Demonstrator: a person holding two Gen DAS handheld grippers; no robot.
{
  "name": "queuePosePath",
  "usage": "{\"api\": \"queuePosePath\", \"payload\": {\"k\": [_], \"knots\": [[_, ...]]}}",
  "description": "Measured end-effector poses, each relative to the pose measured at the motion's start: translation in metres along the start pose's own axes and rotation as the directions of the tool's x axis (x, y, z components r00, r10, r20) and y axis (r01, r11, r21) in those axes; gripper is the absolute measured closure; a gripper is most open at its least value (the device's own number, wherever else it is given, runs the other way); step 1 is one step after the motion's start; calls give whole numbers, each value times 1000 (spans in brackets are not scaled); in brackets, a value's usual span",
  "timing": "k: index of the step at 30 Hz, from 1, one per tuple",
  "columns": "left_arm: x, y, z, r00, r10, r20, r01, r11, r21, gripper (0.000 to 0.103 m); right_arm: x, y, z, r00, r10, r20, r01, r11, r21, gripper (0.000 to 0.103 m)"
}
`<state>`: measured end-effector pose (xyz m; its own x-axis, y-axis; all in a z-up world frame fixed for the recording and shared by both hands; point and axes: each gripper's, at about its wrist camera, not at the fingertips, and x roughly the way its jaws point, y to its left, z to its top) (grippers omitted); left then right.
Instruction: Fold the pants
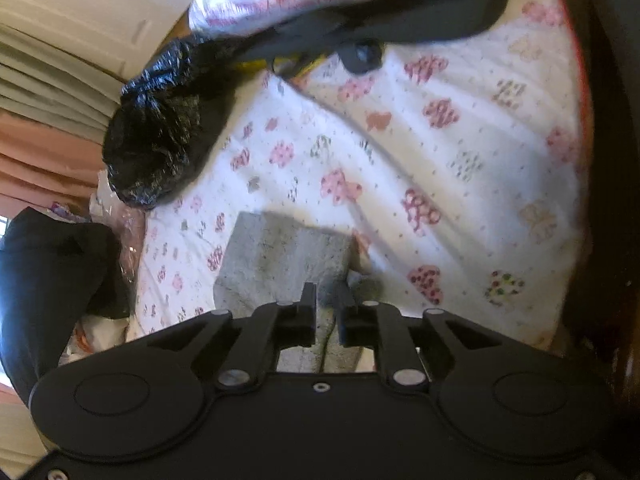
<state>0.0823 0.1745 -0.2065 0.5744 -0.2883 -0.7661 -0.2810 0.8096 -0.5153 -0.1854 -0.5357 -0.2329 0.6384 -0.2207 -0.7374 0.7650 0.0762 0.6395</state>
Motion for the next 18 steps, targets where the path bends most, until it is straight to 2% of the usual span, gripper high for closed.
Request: {"api": "queuePosePath", "payload": {"k": [2, 5, 9, 12, 13, 14, 16, 18], "knots": [[0, 2, 1, 1000, -4, 0, 4, 1000, -13, 69, 7, 2, -1, 1000, -8, -6, 8, 1000, -3, 65], [1, 2, 1, 1000, -1, 0, 1, 1000, -15, 69, 10, 7, -2, 1000, 0, 9, 0, 1000, -15, 54], [1, 2, 2, 1000, -1, -1, 1, 1000, -19, 69, 5, 7, -5, 1000, -14, 15, 14, 1000, -17, 54], [1, 3, 2, 1000, -5, -3, 5, 1000, -25, 69, 7, 3, -5, 1000, 13, -2, -13, 1000, -17, 54], [1, 3, 2, 1000, -6, -3, 6, 1000, -27, 69, 11, 1, -4, 1000, 27, -13, -27, 1000, -4, 58], [0, 4, 2, 1000, -8, -4, 7, 1000, -27, 69, 14, -1, -3, 999, 41, -19, -41, 999, 10, 74], [0, 5, 2, 1000, -10, -5, 10, 999, -31, 69, 19, -1, -1, 999, 39, -33, -38, 999, 17, 88], [0, 5, 2, 1000, -10, -5, 10, 999, -31, 69, 16, 0, -2, 999, 35, -22, -35, 999, 6, 90]]}}
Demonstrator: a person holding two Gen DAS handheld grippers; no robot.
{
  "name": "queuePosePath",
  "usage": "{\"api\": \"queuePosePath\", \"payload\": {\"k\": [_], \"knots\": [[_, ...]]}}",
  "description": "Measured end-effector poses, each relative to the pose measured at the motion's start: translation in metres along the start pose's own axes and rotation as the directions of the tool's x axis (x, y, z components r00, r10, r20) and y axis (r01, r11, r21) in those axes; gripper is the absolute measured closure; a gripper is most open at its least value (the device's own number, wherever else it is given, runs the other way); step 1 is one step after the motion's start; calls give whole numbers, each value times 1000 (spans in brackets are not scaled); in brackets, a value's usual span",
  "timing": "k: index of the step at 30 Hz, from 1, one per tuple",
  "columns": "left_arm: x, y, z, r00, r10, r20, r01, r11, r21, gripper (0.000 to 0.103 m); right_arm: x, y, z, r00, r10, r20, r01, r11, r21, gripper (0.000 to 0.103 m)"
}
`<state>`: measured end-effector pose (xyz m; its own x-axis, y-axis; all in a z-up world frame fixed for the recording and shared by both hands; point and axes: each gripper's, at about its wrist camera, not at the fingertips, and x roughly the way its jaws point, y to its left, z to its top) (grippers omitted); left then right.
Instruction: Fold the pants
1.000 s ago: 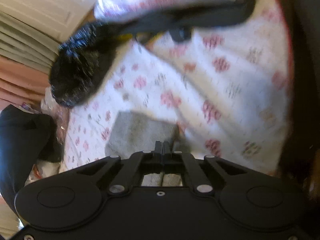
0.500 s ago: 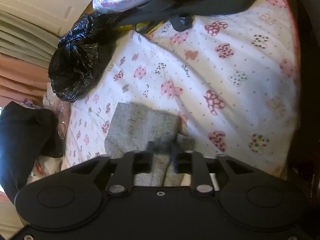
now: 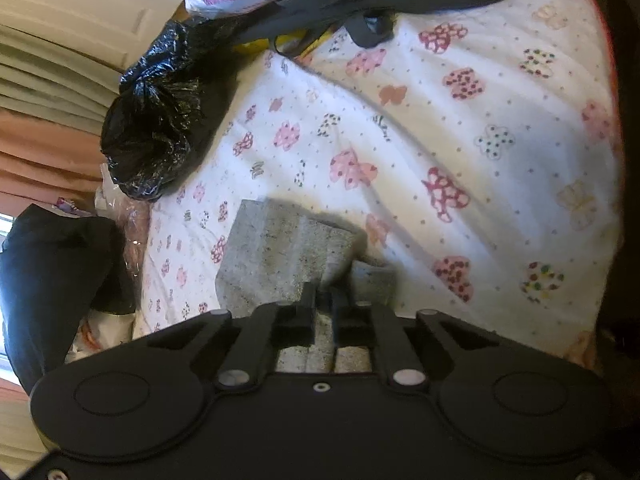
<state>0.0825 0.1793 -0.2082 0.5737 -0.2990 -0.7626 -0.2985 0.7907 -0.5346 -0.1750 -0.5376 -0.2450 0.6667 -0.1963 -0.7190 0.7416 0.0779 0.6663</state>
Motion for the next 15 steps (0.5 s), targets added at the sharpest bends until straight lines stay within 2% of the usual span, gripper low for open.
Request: {"api": "queuePosePath", "payload": {"k": [5, 7, 9, 13, 15], "knots": [[-1, 0, 0, 1000, 2, 1, -2, 1000, -3, 69, -28, 2, -5, 999, -23, 38, 24, 1000, -18, 91], [-1, 0, 0, 1000, 2, 1, -2, 1000, -3, 69, -42, 2, -7, 998, -8, 56, 9, 1000, -24, 91], [0, -1, 0, 1000, 4, 1, -4, 1000, -2, 69, -41, 0, -8, 999, -17, 52, 20, 999, -49, 91], [-1, -2, 1, 1000, 2, -1, -2, 1000, -1, 69, -24, -11, -1, 998, -55, 20, 56, 998, -25, 76], [-1, 0, 1, 1000, -3, -2, 3, 1000, -9, 69, -33, -11, -2, 997, -55, 51, 56, 998, -27, 55]]}}
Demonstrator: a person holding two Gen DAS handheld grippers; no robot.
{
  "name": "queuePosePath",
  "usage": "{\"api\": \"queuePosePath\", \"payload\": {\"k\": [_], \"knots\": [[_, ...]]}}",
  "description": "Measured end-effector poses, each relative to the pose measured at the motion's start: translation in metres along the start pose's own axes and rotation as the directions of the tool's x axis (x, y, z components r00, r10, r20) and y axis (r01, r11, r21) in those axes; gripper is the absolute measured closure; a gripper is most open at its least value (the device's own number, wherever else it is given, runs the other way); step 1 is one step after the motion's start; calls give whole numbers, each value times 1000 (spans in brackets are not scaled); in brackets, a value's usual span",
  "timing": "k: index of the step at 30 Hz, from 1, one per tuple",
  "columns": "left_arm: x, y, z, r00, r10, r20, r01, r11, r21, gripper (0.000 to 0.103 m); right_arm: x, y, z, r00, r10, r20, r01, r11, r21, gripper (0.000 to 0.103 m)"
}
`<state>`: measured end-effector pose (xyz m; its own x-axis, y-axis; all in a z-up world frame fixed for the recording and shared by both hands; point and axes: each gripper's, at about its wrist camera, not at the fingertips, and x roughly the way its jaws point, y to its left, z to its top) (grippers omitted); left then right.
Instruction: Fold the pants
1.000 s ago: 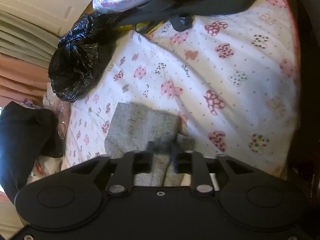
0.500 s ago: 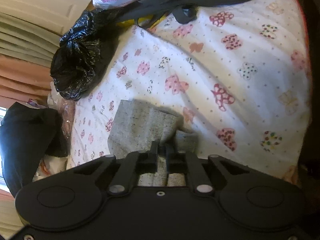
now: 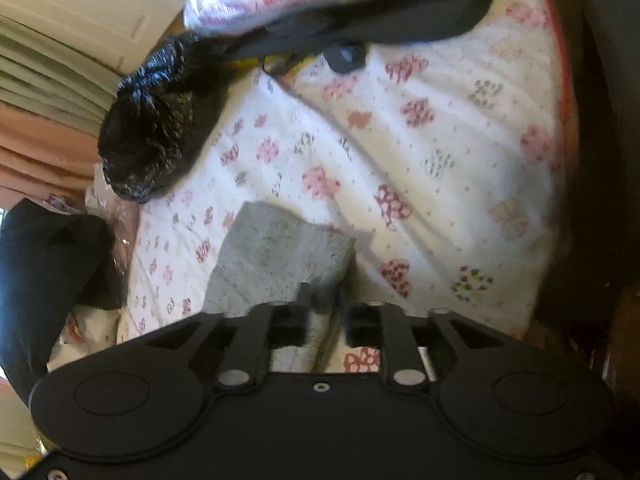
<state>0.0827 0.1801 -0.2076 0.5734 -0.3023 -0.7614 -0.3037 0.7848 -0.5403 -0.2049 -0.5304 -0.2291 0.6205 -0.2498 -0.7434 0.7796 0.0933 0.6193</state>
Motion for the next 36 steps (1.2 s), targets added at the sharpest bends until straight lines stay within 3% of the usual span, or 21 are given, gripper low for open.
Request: {"api": "queuePosePath", "payload": {"k": [1, 2, 15, 16, 17, 20, 26, 31, 36], "knots": [[0, 1, 0, 1000, -1, 0, 1, 1000, -4, 69, -4, -1, -1, 1000, -1, 21, 1, 1000, 6, 41], [0, 1, 0, 1000, -1, 0, 1, 1000, -5, 69, -7, -3, -2, 999, 1, 34, -2, 1000, 15, 40], [1, 0, 0, 1000, 0, -4, 0, 1000, -5, 69, 33, -1, -11, 992, 128, -3, -128, 989, 76, 49], [1, 0, 1, 1000, 0, -5, 0, 1000, -3, 69, 35, 0, -11, 990, 142, -3, -142, 988, 65, 58], [1, -1, 1, 1000, 0, -5, 0, 1000, -2, 69, 38, 0, -10, 989, 144, -13, -143, 988, 63, 84], [1, 0, 1, 1000, -2, -7, 2, 1000, 2, 69, 35, 0, -10, 990, 140, -27, -139, 989, 46, 84], [0, -1, 4, 1000, -1, -5, 1, 1000, 10, 69, -2, 48, -18, 980, 195, 28, -189, 970, -155, 84], [-9, -1, 8, 999, -34, 11, 34, 999, 1, 69, -26, 143, -66, 962, 272, -31, -259, 865, -430, 84], [-12, 8, 13, 999, -39, 2, 39, 999, -15, 69, -36, 229, -187, 927, 324, -191, -366, 661, -655, 84]]}}
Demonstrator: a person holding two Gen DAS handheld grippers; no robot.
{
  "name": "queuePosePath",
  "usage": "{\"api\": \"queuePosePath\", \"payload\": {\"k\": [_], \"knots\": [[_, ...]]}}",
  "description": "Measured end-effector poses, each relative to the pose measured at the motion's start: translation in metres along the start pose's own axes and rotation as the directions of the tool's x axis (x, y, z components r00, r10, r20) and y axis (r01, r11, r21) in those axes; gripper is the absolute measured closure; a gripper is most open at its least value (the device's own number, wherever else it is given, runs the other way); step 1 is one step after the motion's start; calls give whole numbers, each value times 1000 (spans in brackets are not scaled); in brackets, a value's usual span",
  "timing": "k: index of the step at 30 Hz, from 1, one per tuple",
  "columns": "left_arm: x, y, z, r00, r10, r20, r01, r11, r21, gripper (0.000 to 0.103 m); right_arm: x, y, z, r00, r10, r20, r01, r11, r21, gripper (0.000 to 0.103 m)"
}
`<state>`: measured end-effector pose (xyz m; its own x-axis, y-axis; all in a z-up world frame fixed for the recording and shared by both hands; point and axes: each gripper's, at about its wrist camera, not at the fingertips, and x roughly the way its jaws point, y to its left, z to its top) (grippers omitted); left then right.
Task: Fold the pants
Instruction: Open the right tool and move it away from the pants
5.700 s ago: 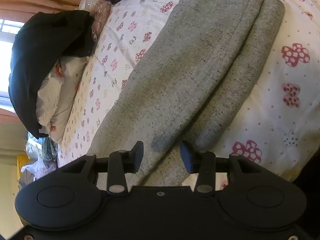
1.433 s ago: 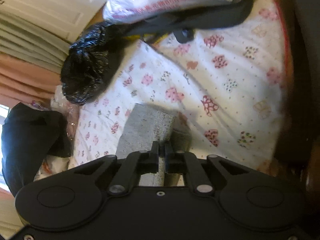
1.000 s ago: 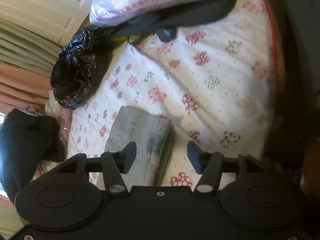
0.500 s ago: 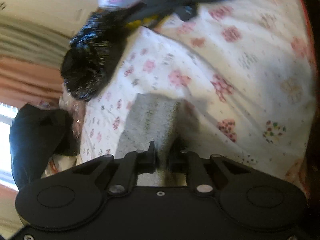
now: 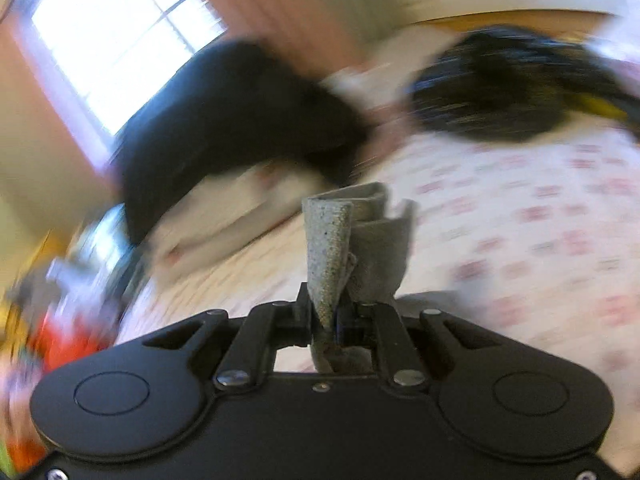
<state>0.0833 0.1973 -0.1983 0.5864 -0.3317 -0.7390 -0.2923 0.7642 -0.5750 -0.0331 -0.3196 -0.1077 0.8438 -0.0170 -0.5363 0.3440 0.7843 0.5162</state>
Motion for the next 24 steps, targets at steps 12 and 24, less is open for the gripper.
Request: {"api": "queuePosePath", "payload": {"k": [12, 24], "knots": [[1, 10, 6, 999, -25, -22, 24, 999, -38, 69, 75, 98, -140, 948, 53, -314, -136, 959, -250, 48], [-1, 11, 6, 999, -32, -18, 32, 999, -33, 69, 105, 80, -108, 919, 57, -391, -125, 981, -151, 81]]}}
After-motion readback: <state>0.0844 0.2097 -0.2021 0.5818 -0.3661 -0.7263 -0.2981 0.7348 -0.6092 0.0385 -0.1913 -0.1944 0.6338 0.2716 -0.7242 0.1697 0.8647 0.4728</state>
